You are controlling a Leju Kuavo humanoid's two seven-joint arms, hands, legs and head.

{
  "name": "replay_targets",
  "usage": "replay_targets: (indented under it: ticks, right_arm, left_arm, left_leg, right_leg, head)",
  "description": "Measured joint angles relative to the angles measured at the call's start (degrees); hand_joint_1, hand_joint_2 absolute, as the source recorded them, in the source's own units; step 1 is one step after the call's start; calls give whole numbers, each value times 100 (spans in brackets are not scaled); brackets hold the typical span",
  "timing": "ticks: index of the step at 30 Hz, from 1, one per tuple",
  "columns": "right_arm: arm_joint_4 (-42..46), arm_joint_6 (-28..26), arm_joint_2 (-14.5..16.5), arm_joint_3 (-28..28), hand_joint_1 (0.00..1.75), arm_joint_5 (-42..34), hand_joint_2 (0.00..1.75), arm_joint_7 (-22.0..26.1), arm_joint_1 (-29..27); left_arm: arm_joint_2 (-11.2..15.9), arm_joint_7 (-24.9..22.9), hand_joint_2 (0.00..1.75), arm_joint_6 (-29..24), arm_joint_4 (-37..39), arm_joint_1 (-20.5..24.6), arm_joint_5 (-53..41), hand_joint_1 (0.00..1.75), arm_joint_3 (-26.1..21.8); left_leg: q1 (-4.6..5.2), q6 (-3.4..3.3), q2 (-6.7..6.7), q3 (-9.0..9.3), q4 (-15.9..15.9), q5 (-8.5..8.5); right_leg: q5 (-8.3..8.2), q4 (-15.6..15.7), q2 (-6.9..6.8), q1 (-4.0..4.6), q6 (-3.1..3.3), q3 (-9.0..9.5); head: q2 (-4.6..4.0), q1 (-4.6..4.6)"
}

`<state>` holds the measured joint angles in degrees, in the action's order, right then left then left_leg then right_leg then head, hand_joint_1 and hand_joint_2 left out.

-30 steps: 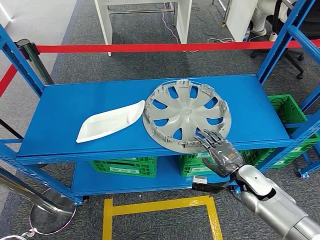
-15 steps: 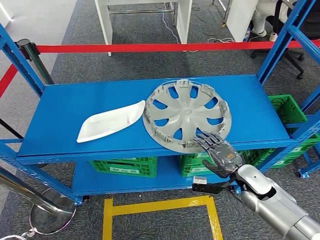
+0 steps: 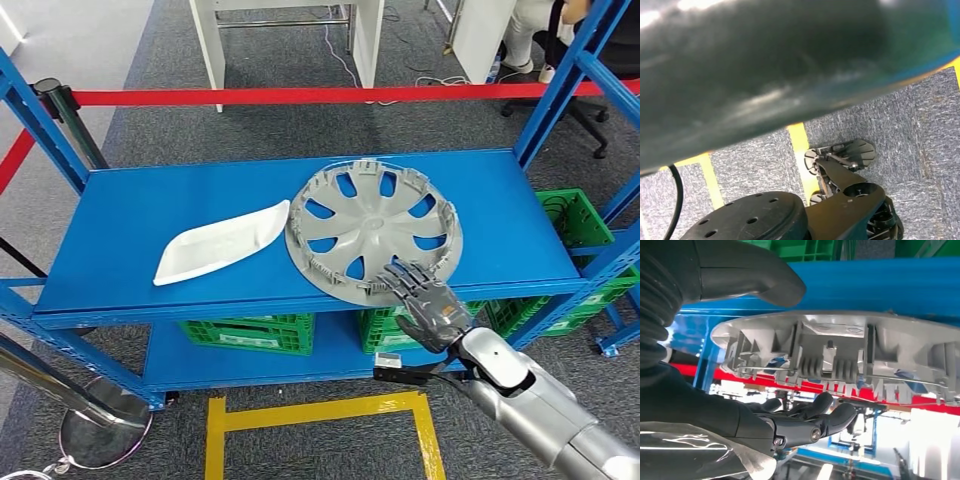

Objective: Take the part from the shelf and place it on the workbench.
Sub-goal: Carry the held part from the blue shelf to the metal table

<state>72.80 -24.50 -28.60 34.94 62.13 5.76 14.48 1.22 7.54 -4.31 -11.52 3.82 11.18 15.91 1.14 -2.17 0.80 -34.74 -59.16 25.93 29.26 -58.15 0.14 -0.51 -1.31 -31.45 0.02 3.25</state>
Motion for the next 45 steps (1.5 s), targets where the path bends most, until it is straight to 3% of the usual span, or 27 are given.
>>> replay_targets:
  ticks: [11,45]
  right_arm:
    - [-546,-226,353,129,0,135,175,-95,151]
    - [-1433,-593,904,138,0,197,175,-239,546]
  left_arm:
    - [0,-48,0,0,0,2,-34,0,0]
    - [0,-66,0,9,0,-2,-79,0,0]
  left_leg:
    - [0,0,0,-1,0,0]
    - [0,1,0,0,0,-1]
  right_leg:
    - [0,0,-2,0,0,0]
    - [0,0,-1,0,0,1]
  head:
    - [0,1]
    - [0,1]
